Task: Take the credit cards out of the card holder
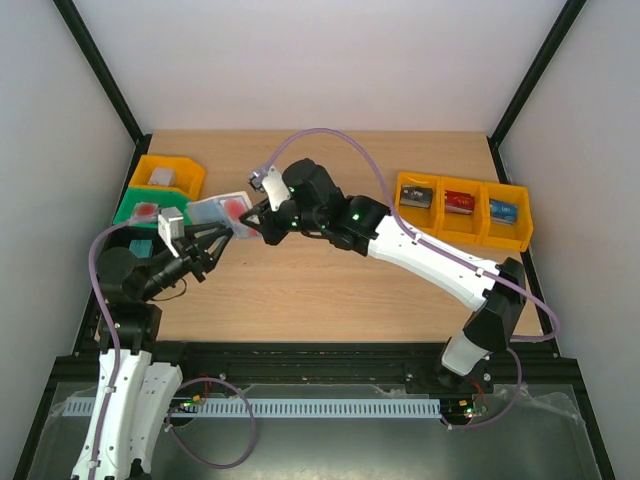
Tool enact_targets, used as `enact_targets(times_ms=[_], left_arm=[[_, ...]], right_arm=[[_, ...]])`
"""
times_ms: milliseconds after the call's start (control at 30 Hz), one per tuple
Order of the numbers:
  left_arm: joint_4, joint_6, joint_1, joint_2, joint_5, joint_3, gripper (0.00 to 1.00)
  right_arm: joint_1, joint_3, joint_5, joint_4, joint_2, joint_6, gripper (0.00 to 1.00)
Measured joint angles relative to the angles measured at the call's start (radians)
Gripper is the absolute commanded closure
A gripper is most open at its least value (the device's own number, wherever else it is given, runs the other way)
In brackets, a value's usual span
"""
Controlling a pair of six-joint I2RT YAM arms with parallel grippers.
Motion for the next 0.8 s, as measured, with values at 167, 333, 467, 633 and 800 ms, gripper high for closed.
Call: enact_targets(times_ms=[167,333,467,633,800], left_arm=[[0.013,-0.012,0.000,0.000,0.055,-0.019,0.69],[0.024,-0.023,-0.005,-0.012,0.089,-0.019,0.67],[0.040,-0.031,-0.005,-0.013,0.109,-0.020,0.67],[0.082,-0.030,-0.005,-0.014,0.125,-0.020,0.71],[0.099,-0.023,-0.008,-0.014,0.127,-0.020,0.69]], right_arm=[[-0.019,-0.064,-0.256,0.120,-0.045,0.004,0.98],[-0.086,-0.181,-0.449,0.264,-0.107,0.057,0.98],[-0.106,-0.233,-0.546,0.339,-0.142,0.079,0.98],[-0.115,-0.242,-0.592,0.390,-0.145,0.100,0.98],[-0.119,-0.278,-0.618,0.493,-0.138,0.169,0.98]])
